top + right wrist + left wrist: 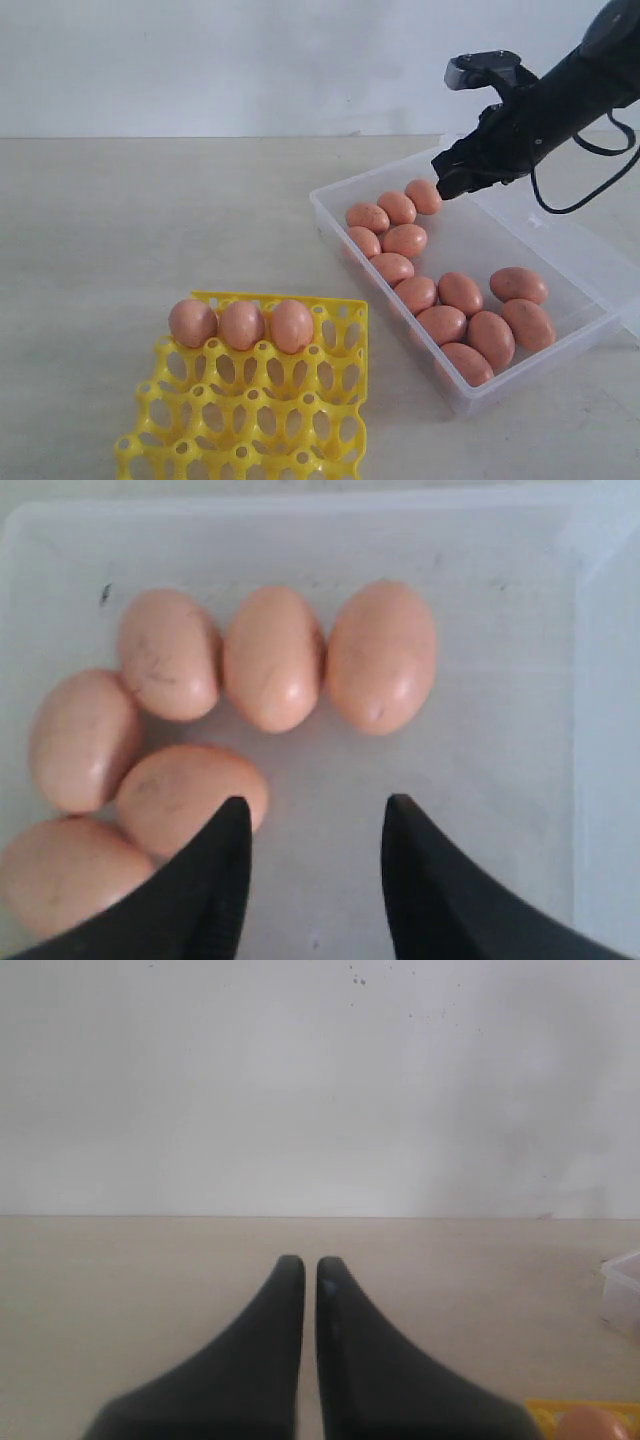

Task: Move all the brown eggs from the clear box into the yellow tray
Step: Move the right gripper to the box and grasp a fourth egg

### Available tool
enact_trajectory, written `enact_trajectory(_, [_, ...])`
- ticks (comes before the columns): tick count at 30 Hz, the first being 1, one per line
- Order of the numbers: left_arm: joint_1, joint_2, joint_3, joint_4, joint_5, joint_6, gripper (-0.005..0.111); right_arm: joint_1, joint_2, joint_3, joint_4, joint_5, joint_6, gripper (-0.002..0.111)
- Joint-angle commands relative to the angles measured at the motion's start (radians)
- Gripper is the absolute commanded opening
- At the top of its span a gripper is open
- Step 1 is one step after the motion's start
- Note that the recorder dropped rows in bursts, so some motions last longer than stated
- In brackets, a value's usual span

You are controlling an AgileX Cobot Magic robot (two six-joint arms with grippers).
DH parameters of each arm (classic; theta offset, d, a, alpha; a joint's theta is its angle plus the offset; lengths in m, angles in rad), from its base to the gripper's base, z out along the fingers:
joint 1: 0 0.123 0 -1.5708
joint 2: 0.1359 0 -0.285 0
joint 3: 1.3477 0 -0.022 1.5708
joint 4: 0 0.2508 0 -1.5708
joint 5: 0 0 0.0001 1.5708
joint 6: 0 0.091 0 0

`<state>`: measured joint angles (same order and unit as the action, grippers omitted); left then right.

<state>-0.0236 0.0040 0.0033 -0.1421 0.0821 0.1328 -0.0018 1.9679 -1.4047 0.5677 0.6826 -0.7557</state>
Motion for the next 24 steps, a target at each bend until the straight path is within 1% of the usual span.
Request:
enact_trajectory(1, [0.001,-0.004,-0.003,-0.003,-0.007,-0.007,0.004,0.024,0.033,-0.014,-0.021,-0.17,-0.003,0.044])
enact_trajectory(3, [0.001,-0.004,-0.003,-0.003,-0.007,-0.007,0.004,0.034,0.048,-0.014,-0.023,-0.242,-0.013,0.055])
enact_trajectory(5, [0.001,-0.004,-0.003,-0.003,-0.007,-0.007,0.004,0.043,0.066,-0.016,-0.023,-0.281,-0.025,0.06])
enact_trajectory(15, [0.001,-0.004,-0.003,-0.003,-0.007,-0.007,0.004,0.102,0.124,-0.03,-0.015,-0.428,-0.028,0.059])
enact_trajectory(19, [0.001,-0.004,-0.003,-0.003,-0.007,-0.007,0.004,0.102,0.169,-0.076,-0.015,-0.4,0.009,0.059])
enact_trajectory(24, [0.001,-0.004,-0.003,-0.003,-0.007,-0.007,0.004,0.102,0.206,-0.085,-0.015,-0.392,0.027,0.059])
